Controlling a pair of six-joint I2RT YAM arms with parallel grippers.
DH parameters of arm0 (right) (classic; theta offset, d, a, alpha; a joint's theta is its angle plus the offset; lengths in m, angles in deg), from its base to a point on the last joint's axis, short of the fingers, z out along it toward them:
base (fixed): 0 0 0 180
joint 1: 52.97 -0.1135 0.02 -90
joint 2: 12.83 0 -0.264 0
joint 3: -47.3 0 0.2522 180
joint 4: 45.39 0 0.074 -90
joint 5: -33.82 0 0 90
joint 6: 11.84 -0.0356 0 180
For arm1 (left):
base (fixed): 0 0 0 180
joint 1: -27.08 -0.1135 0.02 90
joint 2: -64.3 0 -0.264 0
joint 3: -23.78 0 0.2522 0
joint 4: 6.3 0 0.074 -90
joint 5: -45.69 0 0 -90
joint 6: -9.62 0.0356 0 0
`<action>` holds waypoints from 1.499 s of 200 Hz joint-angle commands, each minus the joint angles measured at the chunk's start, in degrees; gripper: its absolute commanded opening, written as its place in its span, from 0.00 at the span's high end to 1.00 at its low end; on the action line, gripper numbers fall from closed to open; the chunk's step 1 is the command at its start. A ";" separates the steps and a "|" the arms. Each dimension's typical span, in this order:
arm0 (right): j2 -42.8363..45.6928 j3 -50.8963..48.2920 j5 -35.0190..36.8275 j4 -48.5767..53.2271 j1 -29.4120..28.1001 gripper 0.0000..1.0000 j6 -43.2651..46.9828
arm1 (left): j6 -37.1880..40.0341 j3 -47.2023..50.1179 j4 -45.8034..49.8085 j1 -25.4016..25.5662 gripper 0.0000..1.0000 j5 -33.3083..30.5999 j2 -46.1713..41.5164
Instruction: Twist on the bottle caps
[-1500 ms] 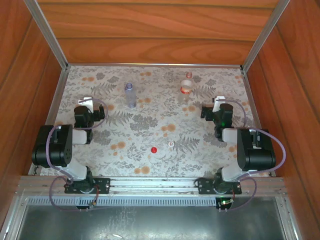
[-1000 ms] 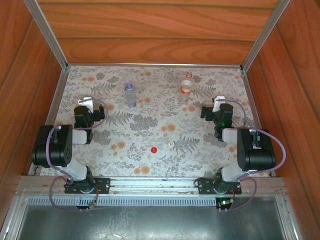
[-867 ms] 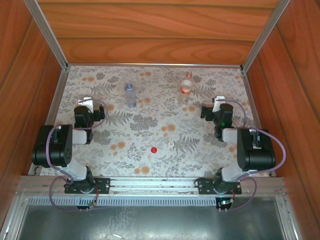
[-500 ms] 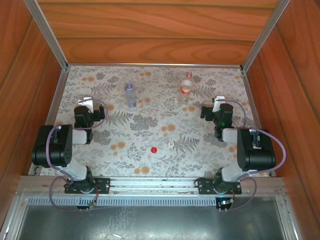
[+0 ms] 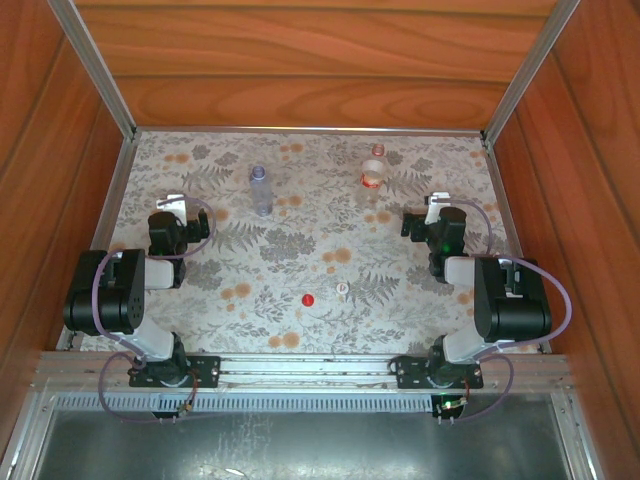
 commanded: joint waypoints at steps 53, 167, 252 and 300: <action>11.49 3.70 -5.17 17.20 0.18 0.00 -0.01 | 1.65 0.76 6.31 3.19 0.00 -6.06 -13.71; 27.14 8.64 -15.43 40.51 -15.69 0.00 6.45 | 9.27 -7.33 15.76 10.78 0.00 31.94 -12.95; 15.30 15.72 -16.04 35.12 -26.15 0.00 3.17 | 4.35 -18.26 14.62 11.63 0.00 36.24 -0.43; 12.98 17.00 -15.96 33.95 -28.20 0.00 1.36 | 3.09 -22.80 11.10 11.94 0.00 35.49 7.10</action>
